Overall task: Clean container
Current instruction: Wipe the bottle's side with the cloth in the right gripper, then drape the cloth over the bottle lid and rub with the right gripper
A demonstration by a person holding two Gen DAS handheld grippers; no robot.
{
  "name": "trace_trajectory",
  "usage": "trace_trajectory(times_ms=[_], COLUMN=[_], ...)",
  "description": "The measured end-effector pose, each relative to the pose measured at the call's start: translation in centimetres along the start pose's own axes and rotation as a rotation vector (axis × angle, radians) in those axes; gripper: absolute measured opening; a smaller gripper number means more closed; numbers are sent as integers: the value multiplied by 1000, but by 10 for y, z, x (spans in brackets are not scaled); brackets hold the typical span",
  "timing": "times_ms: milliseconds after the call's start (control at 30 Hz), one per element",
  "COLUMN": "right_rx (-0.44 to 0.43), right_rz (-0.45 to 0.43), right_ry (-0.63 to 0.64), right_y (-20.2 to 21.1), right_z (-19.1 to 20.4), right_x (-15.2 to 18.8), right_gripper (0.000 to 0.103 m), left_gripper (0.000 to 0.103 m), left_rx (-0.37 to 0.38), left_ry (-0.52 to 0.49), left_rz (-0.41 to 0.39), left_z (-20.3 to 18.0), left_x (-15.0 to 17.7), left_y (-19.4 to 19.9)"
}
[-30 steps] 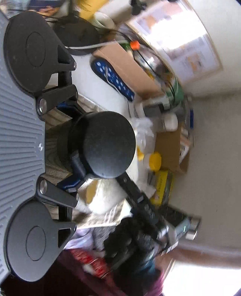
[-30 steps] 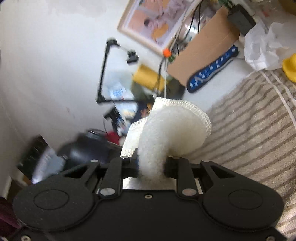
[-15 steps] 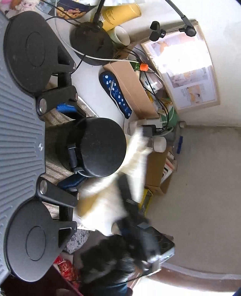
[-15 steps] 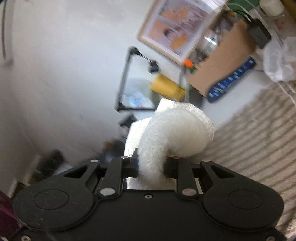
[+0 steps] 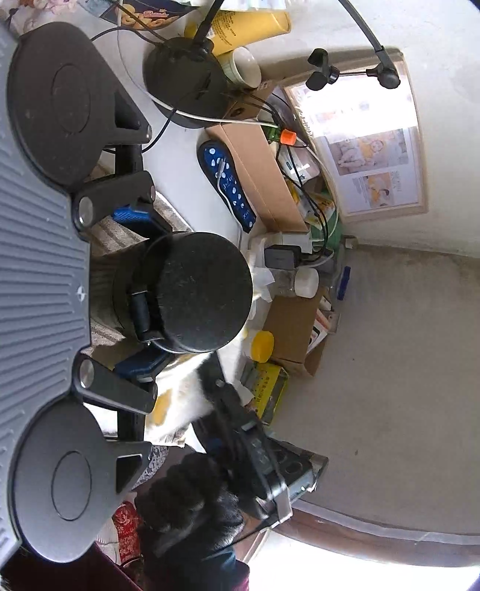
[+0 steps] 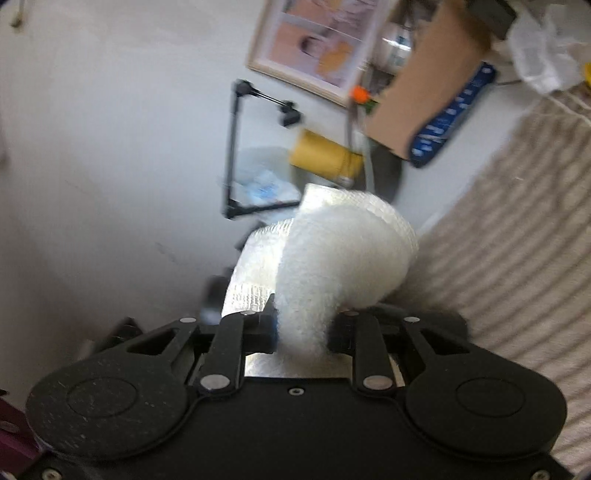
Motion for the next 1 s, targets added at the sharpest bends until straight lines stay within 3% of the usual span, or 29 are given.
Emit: trace_trajectory(times_ms=[400, 733, 900, 1000], right_rx=[317, 566, 743, 735], right_rz=[31, 125, 247, 283], right_ry=[144, 361, 687, 787], right_y=[-12, -30, -52, -56], right_z=[-26, -41, -58, -61], right_x=[7, 15, 31, 32], right_gripper=[21, 21, 21, 21], left_gripper=[63, 63, 63, 63], left_rx=[19, 34, 5, -14], left_ry=[-24, -54, -53, -54], left_rz=[-35, -51, -17, 4], left_z=[-2, -5, -10, -12], left_x=[8, 10, 8, 6], left_y=[6, 7, 7, 7])
Point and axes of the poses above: each gripper's, at about its wrist camera, not at the fingertips, and y roughly against the way its jaws point, z to its left, x to its underside, the point moved 8 cm from there along -y, roughly the way its jaws point, and after that the axes turned 9 degrees about -y, right-handed, at the moved point
